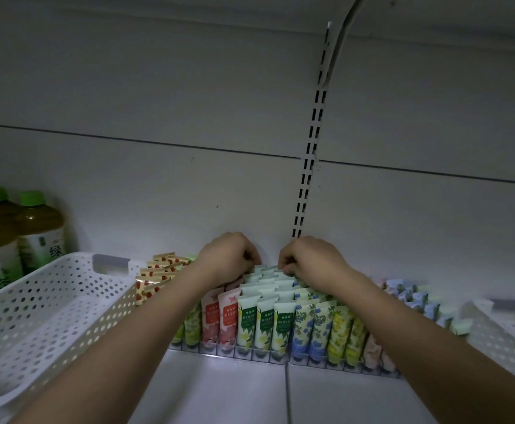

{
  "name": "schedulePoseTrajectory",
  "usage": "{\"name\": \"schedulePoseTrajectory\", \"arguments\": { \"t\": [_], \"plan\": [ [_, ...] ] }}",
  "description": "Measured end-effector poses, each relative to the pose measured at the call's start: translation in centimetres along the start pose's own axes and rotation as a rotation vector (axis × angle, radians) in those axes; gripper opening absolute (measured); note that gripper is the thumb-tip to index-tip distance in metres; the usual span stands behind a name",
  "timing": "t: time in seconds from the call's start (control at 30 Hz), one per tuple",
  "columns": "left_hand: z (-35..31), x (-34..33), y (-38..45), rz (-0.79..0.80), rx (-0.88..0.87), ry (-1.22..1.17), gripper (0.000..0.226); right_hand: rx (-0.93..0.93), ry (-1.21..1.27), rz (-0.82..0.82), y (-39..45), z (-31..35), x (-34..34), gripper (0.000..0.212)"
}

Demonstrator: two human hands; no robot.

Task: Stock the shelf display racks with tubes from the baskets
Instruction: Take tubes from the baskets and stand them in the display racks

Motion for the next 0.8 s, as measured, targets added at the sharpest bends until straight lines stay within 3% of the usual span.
{"name": "schedulePoseTrajectory", "arguments": {
  "t": [0.27,0.4,0.6,0.8],
  "plan": [
    [-0.2,1.4,-1.0,-0.073,0.005,-0.115,0.015,0.008,0.045,-0.085,-0.8,-0.3,1.8,0.011],
    [0.1,4.1,-3.4,-0.230,-0.014,-0.247,0.014,-0.003,0.260,-0.165,-1.6,0.0,3.3,0.013],
    [1.3,5.6,-7.7,-0.267,0.025,-0.234,0.011,0.036,0.543,-0.164,-3.6,3.4,3.8,0.009],
    [2.0,4.6,-11.0,-0.329,0.045,-0.248,0.007,0.068,0.620,-0.128,-4.8,7.5,3.0,0.008]
  ]
}}
Point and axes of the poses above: each hand's wrist, its own y-axis towards the middle knuckle, its own x-axis out of the back of the hand, z = x × y, the point moved 5 cm from there along y, towards the middle knuckle, and after that the axes turned 5 degrees about -y, right-handed, at the moved point
